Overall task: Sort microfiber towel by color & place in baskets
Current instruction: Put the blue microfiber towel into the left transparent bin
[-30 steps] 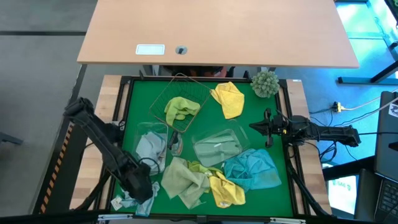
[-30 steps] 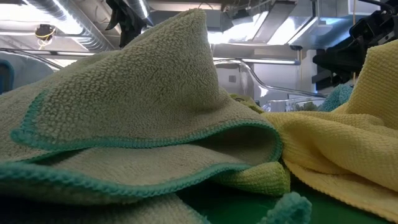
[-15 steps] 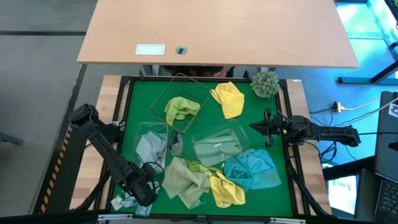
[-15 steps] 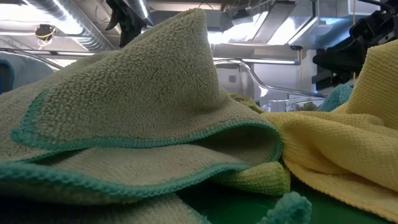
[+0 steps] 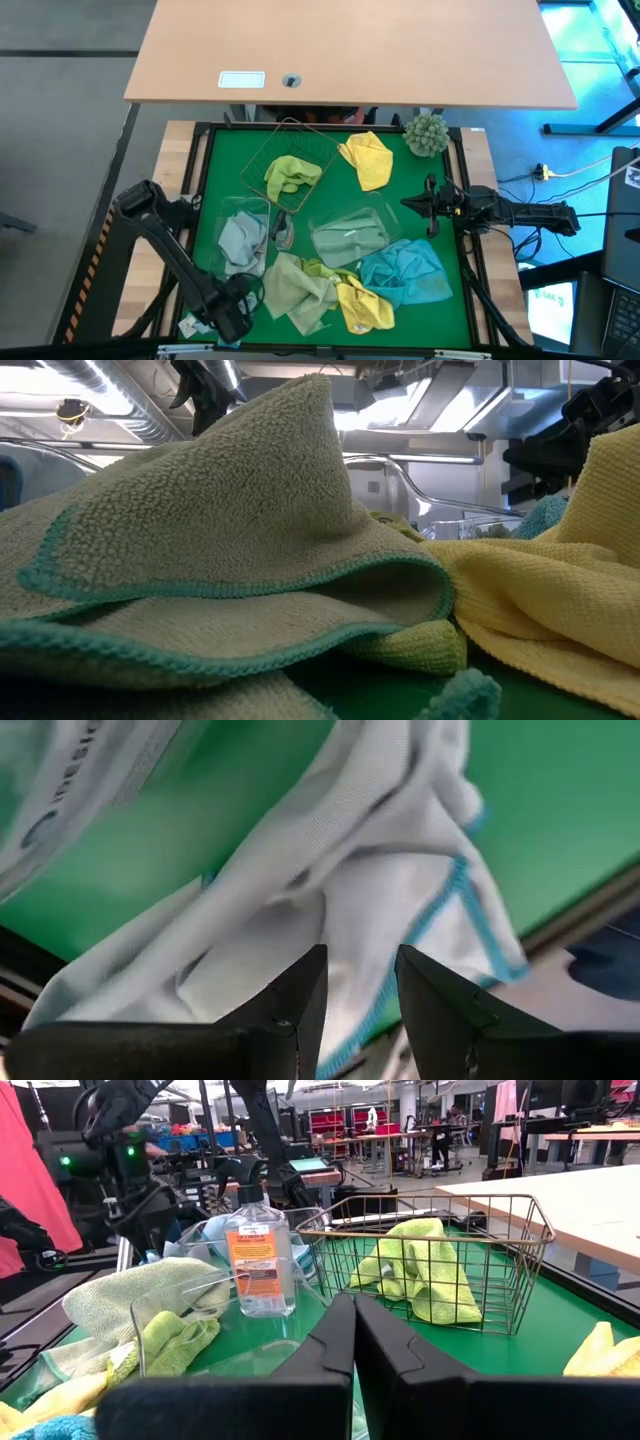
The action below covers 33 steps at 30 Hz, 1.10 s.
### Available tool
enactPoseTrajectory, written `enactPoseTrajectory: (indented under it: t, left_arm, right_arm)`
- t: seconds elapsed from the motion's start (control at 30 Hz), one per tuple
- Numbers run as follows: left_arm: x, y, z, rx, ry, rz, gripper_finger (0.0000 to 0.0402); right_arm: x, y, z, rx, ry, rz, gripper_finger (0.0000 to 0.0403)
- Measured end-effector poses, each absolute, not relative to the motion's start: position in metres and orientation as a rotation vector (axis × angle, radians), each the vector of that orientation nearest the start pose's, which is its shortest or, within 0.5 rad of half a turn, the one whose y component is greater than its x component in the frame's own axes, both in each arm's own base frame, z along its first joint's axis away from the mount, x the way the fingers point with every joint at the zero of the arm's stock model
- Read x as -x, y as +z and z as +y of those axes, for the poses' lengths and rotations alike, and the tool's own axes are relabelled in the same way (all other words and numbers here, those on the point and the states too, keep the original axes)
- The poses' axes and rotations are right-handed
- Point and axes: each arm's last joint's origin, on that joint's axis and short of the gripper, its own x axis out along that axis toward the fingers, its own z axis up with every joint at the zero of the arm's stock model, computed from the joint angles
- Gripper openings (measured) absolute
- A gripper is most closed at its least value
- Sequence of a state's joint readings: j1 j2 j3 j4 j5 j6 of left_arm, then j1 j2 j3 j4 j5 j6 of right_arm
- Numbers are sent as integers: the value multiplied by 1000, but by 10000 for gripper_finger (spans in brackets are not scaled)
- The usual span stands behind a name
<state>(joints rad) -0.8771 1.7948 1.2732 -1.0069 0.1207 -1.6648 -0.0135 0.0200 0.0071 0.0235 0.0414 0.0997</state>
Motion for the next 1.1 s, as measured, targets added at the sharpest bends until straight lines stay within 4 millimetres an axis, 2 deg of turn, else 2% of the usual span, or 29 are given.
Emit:
enactPoseTrajectory:
  t: [0.37,0.5,0.7,0.8,0.97,1.1]
  left_arm:
    - [-211,147,-262,569,685,1632,115]
    - [-212,139,-262,558,703,1642,114]
    - [-212,138,-263,560,703,1649,102]
    - [-212,138,-263,569,699,1659,79]
    - [-213,141,-264,571,699,1664,18]
    - [-217,153,-269,524,674,1678,6]
  right_arm:
    - [-98,167,-3,-100,-54,-12,3]
    - [-98,167,-3,-100,-54,-12,3]
    - [-98,167,-3,-100,-54,-14,3]
    - [-98,167,-3,-100,-54,-14,3]
    - [-98,167,-3,-100,-54,-15,3]
    - [-98,167,-3,-100,-54,-15,3]
